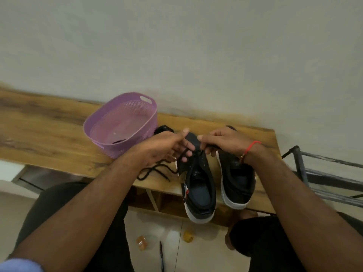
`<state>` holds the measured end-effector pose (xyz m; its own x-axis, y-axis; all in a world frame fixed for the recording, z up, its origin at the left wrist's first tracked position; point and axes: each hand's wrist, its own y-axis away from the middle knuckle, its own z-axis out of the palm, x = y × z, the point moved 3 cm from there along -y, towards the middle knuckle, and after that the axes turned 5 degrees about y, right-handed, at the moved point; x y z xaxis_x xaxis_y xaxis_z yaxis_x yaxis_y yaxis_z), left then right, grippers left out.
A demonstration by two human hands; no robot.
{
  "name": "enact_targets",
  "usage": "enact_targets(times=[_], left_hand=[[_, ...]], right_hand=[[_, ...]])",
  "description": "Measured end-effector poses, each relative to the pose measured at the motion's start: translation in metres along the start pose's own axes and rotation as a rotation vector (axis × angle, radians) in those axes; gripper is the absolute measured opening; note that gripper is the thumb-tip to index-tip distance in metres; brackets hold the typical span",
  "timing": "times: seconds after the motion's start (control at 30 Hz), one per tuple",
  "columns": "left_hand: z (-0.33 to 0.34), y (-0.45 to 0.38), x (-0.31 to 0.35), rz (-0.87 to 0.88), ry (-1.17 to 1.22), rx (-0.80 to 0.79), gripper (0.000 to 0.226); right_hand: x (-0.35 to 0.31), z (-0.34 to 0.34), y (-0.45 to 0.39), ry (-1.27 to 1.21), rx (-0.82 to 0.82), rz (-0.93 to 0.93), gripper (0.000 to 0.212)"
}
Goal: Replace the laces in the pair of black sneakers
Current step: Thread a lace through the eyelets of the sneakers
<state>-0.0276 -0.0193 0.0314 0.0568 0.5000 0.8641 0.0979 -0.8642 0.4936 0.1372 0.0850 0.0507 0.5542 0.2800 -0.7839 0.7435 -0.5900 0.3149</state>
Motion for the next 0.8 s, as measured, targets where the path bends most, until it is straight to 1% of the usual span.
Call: enact_targets(times=[0.07,0.23,0.33,0.5,0.63,0.8], left_hand=[[0.001,0.014,0.018,0.036,0.118,0.014,0.058],[0.006,0.054,0.069,0.126,0.277,0.007,0.056],[0.008,0.081,0.102,0.182,0.278,0.019,0.058],[0.006,0.125,0.156,0.316,0.353,0.035,0.056],[0.009,0.159,0.197,0.411,0.362,0.065,0.054],[0.01,0.194,0.235,0.494,0.364,0.075,0.043]], right_hand=[[-0.014,-0.009,0.015,-0.173,0.079,-0.007,0.042],[-0.057,-0.039,0.051,-0.313,0.246,-0.016,0.048],[-0.09,-0.057,0.074,-0.319,0.301,-0.053,0.049],[-0.145,-0.086,0.113,-0.318,0.36,-0.132,0.051],[-0.178,-0.104,0.139,-0.323,0.403,-0.201,0.038],[-0.206,-0.116,0.165,-0.303,0.445,-0.283,0.031]])
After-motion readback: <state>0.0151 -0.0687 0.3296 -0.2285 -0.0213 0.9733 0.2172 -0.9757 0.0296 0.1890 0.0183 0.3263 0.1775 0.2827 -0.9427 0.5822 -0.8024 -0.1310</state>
